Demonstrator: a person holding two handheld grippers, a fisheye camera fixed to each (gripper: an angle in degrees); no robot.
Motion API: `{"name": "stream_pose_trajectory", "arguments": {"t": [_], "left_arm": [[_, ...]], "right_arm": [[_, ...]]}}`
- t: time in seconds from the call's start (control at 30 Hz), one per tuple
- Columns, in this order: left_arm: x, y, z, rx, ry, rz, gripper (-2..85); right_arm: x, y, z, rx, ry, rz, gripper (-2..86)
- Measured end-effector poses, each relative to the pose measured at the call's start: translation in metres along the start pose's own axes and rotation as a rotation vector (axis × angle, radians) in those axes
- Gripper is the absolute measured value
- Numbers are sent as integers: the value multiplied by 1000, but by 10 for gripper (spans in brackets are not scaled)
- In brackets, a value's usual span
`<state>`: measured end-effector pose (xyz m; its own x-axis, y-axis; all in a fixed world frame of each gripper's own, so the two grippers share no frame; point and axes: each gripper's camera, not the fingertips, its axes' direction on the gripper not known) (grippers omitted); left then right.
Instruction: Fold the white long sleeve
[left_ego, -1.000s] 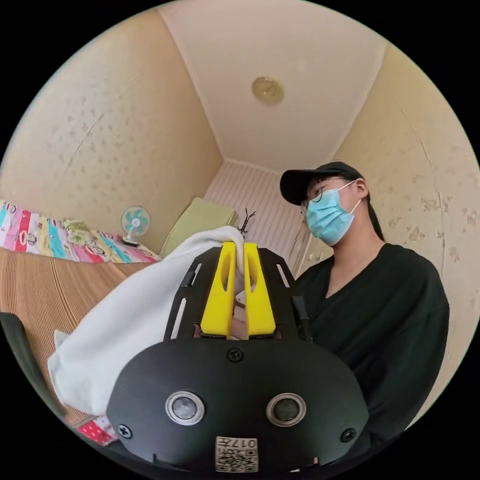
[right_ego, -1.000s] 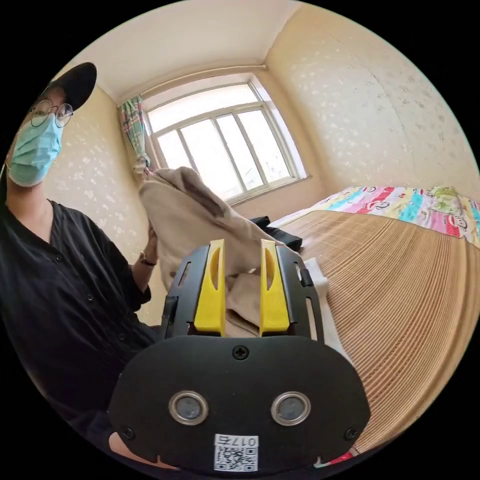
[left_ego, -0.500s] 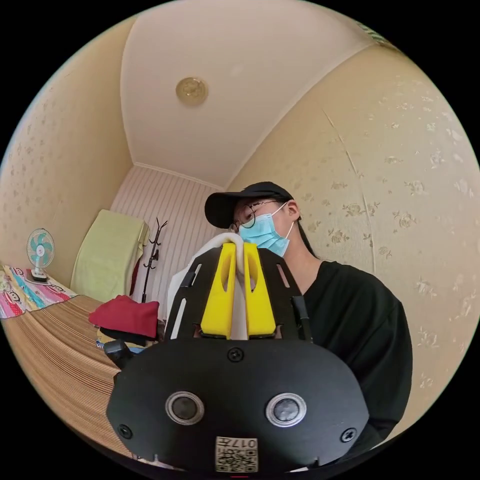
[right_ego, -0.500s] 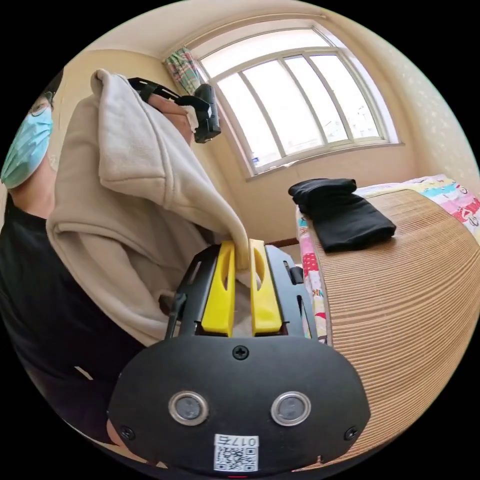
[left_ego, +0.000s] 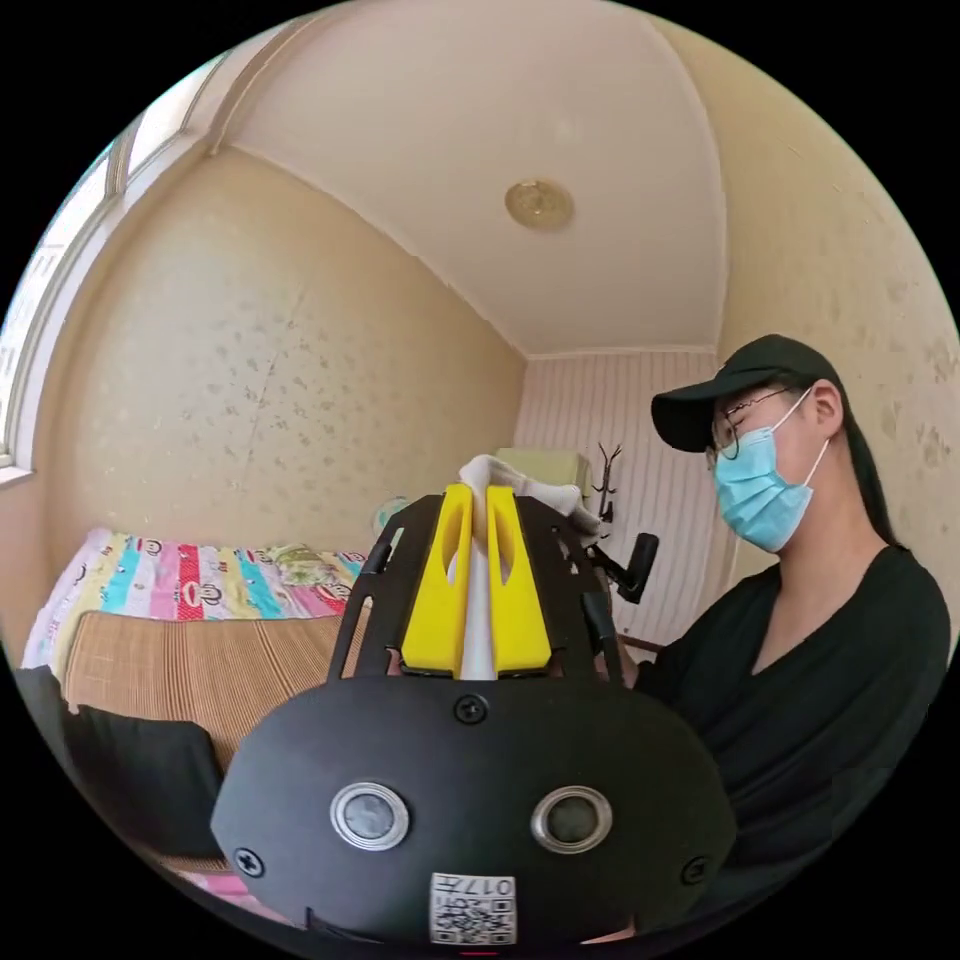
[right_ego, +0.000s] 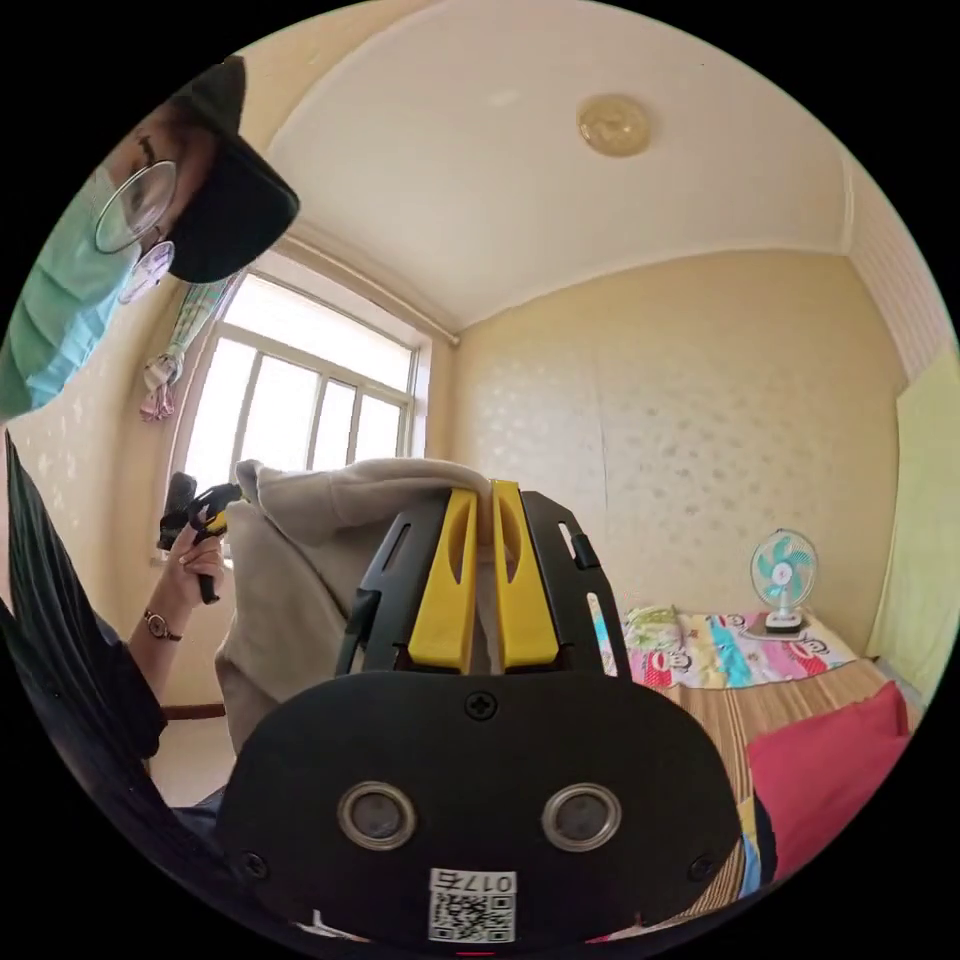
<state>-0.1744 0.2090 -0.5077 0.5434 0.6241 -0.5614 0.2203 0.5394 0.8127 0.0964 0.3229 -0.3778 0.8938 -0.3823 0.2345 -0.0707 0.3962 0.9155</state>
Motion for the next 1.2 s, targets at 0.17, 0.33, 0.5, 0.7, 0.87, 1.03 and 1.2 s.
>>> {"name": "stream_pose_trajectory", "arguments": {"t": [0.17, 0.33, 0.5, 0.7, 0.87, 1.03, 1.2], "left_arm": [[66, -20, 1, 163, -290, 158, -1], [88, -42, 15, 221, -301, 172, -1], [80, -65, 60, 148, -380, 210, -1], [-66, -82, 197, -207, -359, 59, 6], [-281, -17, 375, -606, -479, -180, 46], [-323, 108, 413, -790, -413, -338, 82], [-267, 249, 445, -1046, -207, -227, 104]], "right_arm": [[-43, -51, -38, 169, 62, -56, 36], [-51, -80, -48, 221, 66, -37, 36], [-44, -92, -17, 143, 163, -74, 36], [46, -79, 154, -405, 170, -59, 39], [184, 46, 389, -890, 44, 198, 48], [186, 155, 395, -1061, -7, 287, 67], [169, 281, 328, -1272, 107, 380, 95]]}}
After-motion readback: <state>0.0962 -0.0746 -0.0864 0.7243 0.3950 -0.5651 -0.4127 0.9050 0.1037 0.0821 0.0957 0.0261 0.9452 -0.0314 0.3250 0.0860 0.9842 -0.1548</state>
